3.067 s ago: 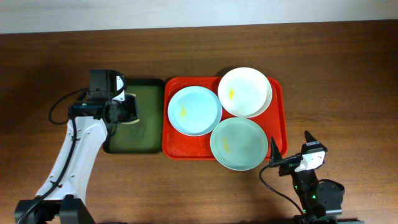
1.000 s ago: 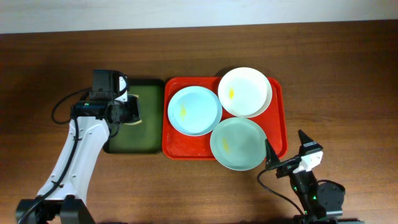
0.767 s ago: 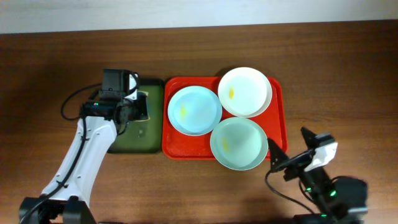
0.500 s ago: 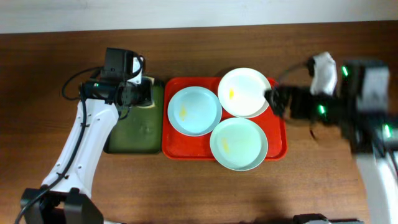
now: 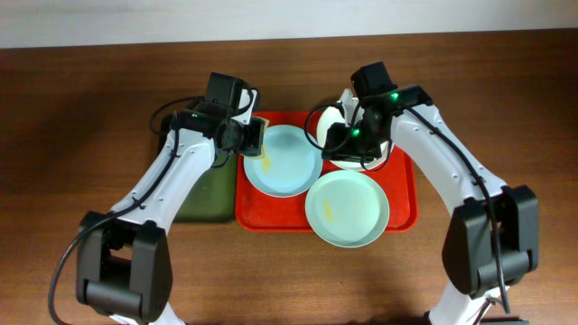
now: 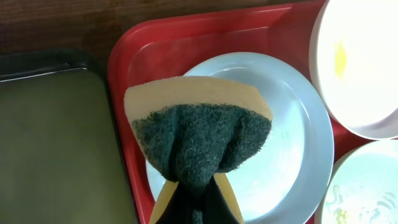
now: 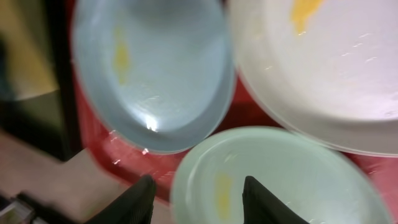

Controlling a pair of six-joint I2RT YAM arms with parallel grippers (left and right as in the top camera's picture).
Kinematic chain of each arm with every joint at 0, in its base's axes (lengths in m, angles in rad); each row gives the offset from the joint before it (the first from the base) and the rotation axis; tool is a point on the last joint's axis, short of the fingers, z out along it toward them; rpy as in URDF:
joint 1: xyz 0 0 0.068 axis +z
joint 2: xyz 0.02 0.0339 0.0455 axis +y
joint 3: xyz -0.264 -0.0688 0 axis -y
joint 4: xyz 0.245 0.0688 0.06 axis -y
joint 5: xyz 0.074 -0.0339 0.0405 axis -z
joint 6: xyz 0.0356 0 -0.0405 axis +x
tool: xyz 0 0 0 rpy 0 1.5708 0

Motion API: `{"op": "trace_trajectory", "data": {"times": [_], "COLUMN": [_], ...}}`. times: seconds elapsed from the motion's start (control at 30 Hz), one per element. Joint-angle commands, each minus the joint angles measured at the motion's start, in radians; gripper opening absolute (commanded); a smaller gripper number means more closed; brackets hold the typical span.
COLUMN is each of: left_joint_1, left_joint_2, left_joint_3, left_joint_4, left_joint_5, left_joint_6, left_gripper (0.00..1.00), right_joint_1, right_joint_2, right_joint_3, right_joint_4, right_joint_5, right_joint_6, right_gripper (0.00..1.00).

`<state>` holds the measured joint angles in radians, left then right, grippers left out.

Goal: Clean dirty plates on tray and stack at the side

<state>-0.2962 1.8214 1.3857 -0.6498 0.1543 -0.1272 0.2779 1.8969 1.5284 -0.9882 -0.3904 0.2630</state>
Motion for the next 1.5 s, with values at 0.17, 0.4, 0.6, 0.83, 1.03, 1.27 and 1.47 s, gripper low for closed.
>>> {"op": "trace_trajectory", "data": {"times": [0.17,0.4,0.6,0.83,1.03,1.27,1.47], "left_joint_1": [-0.005,-0.005,-0.005,-0.005,-0.005,-0.005,-0.005], "left_joint_2": [0.055,0.060,0.060,0.060,0.060,0.060,0.060], "left_joint_3": [0.014,0.014,0.014,0.014,0.014,0.014,0.014], "left_joint_4": [0.022,0.022,0.022,0.022,0.022,0.022,0.022], "left_joint_5": [0.015,0.014,0.014,0.014,0.014,0.014,0.014], "left_joint_6": [0.015,0.015,0.016,0.016,0.016,0.016,0.016], "left_gripper": [0.00,0.00,0.00,0.00,0.00,0.00,0.00], "right_joint_1": [0.014,0.102,0.121,0.121,0.121,0.123,0.144], "right_joint_2": [0.075,0.105,0.107,0.107,0.107,0.107,0.107], "right_joint_3": [0.013,0.013,0.010,-0.090,-0.150,-0.159,-0.170], "right_joint_4": [0.127,0.178,0.189,0.280,0.351,0.332,0.338], "right_joint_5": [0.074,0.302,0.354,0.294,0.269,0.259,0.264], "right_joint_6": [0.008,0.080,0.162,0.229,0.229,0.256,0.255], "right_gripper": [0.45,0.41,0.26,0.16,0.17,0.17,0.17]}}
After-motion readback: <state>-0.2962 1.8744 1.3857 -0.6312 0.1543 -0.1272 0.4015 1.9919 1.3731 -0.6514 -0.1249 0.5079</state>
